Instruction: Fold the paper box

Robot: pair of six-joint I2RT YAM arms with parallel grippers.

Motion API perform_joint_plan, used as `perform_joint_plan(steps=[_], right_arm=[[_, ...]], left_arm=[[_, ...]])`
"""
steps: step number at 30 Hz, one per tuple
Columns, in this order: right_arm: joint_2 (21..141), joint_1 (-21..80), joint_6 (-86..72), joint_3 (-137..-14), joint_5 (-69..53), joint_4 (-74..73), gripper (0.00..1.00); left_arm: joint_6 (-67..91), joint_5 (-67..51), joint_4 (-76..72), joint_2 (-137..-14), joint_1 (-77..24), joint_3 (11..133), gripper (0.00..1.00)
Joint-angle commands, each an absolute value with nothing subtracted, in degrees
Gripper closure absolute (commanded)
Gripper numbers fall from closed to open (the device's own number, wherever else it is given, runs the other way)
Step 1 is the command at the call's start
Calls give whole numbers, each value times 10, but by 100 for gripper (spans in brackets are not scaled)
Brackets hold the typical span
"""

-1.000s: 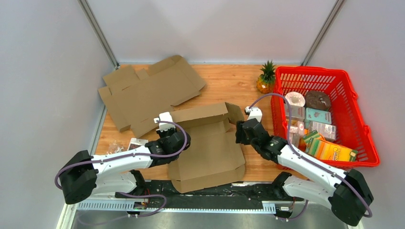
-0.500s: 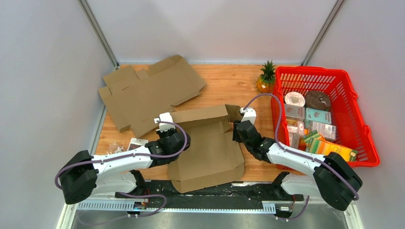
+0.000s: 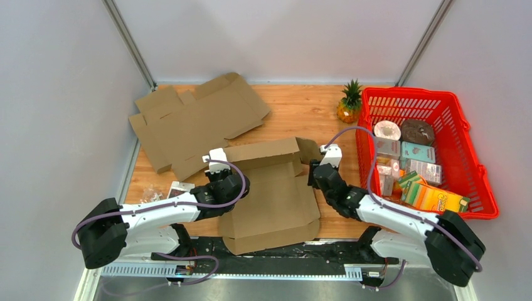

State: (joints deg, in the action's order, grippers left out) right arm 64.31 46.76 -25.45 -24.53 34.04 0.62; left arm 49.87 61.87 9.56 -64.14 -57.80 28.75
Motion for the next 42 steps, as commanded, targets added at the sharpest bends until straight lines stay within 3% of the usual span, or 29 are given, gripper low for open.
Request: perform_joint_plan(steps=[1,8,13,14,17,21,23,27,28,29,32,33,35,41,42], right_arm=[[567,468,-230,-263,344,2,51],[586,457,-164,-255,346,68,60],[597,455,-144,-254,352,100,89],[595,455,-143,-254,351,101,92],[587,456,-148,-250,356,97,95],[574,456,-155,-237,356,94,95],[575,456,-163,-239,354,84,95],[574,456,-183,-244,355,62,94],[573,456,-188,-248,354,48,93],[571,455,-191,-251,352,41,92],[560,450,-198,-261,342,22,73],[557,447,-198,-267,332,18,66],[550,438,-199,-275,323,4,64],[529,415,-189,-301,302,-37,54],[525,411,-185,-301,287,-37,48]], left_arm=[[508,621,62,-628,-581,294,100],[461,605,56,-623,-581,305,100],[436,599,38,-635,-580,310,99],[433,596,42,-639,-580,314,85],[430,582,64,-612,-580,318,58],[424,517,123,-537,-580,318,34],[440,479,182,-486,-580,316,32],[440,323,192,-387,-580,263,32],[422,294,152,-372,-580,251,35],[413,238,130,-356,-580,241,44],[395,171,30,-398,-590,224,58],[393,168,10,-417,-597,235,63],[384,187,-31,-477,-631,251,72],[348,241,-200,-634,-700,279,80],[338,248,-213,-655,-713,295,80]])
